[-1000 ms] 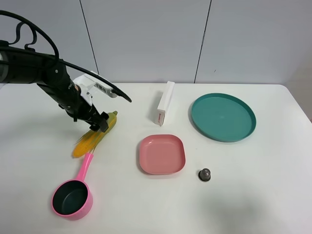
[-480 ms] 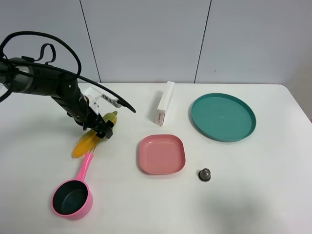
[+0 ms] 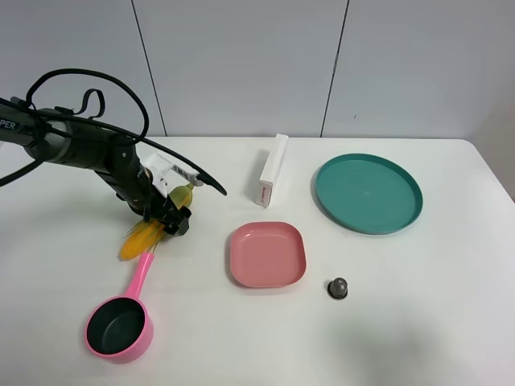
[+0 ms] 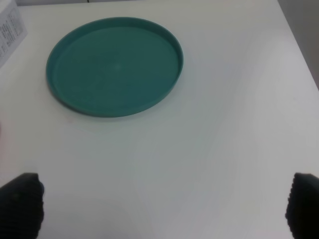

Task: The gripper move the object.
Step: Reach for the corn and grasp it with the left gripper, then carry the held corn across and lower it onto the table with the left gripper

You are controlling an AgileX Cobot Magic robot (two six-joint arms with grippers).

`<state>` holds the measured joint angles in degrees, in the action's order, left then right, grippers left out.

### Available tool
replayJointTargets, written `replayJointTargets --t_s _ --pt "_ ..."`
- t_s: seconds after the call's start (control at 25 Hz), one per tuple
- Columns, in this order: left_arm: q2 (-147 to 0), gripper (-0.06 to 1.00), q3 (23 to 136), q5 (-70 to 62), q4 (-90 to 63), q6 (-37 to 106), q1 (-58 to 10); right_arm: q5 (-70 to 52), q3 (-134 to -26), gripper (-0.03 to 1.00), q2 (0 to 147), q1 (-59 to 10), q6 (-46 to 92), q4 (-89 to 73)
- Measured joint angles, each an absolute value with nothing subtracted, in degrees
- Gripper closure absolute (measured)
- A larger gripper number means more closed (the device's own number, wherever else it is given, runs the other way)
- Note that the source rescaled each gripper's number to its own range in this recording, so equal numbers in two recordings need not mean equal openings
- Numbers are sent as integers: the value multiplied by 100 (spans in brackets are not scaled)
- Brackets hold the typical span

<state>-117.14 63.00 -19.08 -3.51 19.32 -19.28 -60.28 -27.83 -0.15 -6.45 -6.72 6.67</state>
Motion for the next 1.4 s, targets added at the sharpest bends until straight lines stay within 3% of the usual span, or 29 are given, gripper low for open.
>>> replayJointTargets --t_s 0.04,0.08,0.16,0.2,0.52,0.72,0.96,1.12,1.4 --pt "-11719 9 6300 -1903 -355 1932 -1928 -6028 -2783 -3 -15 -645 -672 667" --pt "-11725 24 6300 -1903 -355 1932 -1928 -6028 -2783 -3 -15 -645 -672 667" --pt "-11725 66 6300 -1930 -355 1932 -1928 -6028 -2783 -3 -15 -645 -672 667" --pt "-11725 93 6300 -1953 -348 1939 -1928 -6028 -2783 -3 -15 -645 -672 667" --pt "-11036 92 6336 -2269 -330 1842 -1928 -6028 -2783 -3 -15 -645 -672 667" --pt "-10298 92 6970 -3263 -301 1566 -2066 -6028 -2783 -3 -15 -645 -672 667" --pt "-10185 92 8432 -4543 -407 471 -2735 -6028 -2783 -3 -15 -645 -672 667" --pt "-10190 92 9141 -4707 -762 -585 -3236 -6028 -2783 -3 -15 -645 -672 667" --pt "-10556 92 9705 -4835 -1054 -846 -3987 -6028 -2783 -3 -15 -645 -672 667"
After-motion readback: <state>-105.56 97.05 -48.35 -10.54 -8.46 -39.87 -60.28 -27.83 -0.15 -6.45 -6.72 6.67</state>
